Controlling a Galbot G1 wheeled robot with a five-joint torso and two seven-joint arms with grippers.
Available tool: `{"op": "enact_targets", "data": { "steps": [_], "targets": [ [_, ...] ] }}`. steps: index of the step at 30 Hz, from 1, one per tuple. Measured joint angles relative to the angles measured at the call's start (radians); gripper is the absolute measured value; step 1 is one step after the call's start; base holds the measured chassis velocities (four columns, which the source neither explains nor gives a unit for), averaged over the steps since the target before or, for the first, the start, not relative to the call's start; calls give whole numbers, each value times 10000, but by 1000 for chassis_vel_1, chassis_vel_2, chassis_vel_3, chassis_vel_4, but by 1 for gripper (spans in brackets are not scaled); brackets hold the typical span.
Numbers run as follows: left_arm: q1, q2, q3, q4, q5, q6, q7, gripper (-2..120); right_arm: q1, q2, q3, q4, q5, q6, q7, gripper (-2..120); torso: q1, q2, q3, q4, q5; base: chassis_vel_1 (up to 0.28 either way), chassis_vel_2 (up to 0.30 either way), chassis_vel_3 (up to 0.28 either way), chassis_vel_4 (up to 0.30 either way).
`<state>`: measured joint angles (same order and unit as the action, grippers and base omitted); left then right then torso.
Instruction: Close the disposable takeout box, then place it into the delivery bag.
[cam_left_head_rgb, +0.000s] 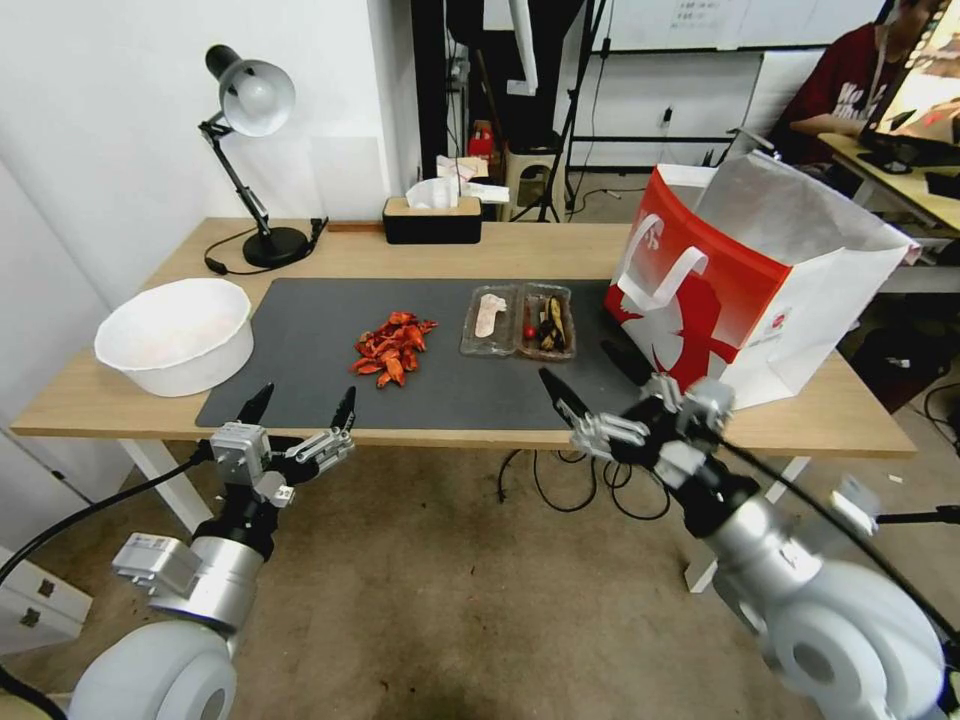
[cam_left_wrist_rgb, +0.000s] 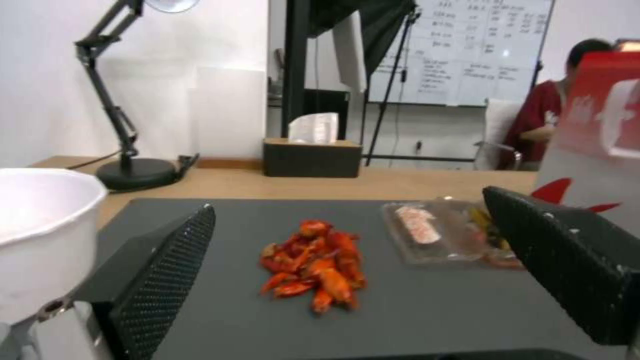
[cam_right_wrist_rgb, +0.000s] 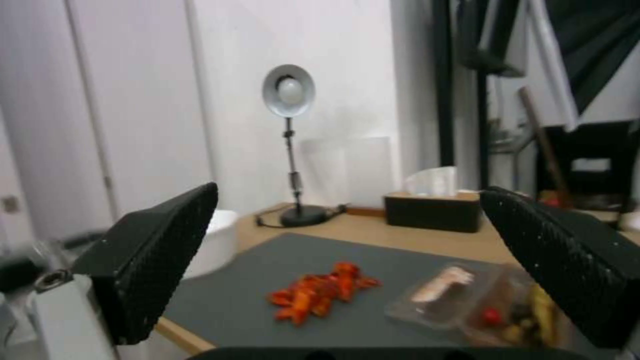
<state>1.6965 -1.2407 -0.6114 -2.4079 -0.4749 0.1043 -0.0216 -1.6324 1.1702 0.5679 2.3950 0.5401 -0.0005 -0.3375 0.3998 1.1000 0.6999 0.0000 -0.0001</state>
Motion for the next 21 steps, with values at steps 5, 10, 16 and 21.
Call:
{"op": "enact_targets", "data": {
  "steps": [5, 10, 16, 21],
  "targets": [
    [-40, 338, 215, -389, -310, 184, -106, 100, -816, 804, 262, -298, -1099, 1066, -284, 100, 0, 0, 1, 0, 0, 0, 0, 0, 0],
    [9, 618, 357, -704, -488, 271, -134, 100, -1238, 1541, 384, -411, -1447, 1532, -305, 100, 1, 0, 0, 0, 0, 0, 0, 0, 0],
    [99, 806, 468, -871, -671, 321, -198, 100, -1625, 2154, 484, -217, -1600, 1707, -397, 100, 2, 0, 0, 0, -1, 0, 0, 0, 0],
    [-166, 859, 568, -897, -979, 665, -359, 100, -1853, 2368, 566, -67, -1643, 1857, -449, 100, 1, 0, 1, 1, 0, 0, 0, 0, 0]
  ]
}}
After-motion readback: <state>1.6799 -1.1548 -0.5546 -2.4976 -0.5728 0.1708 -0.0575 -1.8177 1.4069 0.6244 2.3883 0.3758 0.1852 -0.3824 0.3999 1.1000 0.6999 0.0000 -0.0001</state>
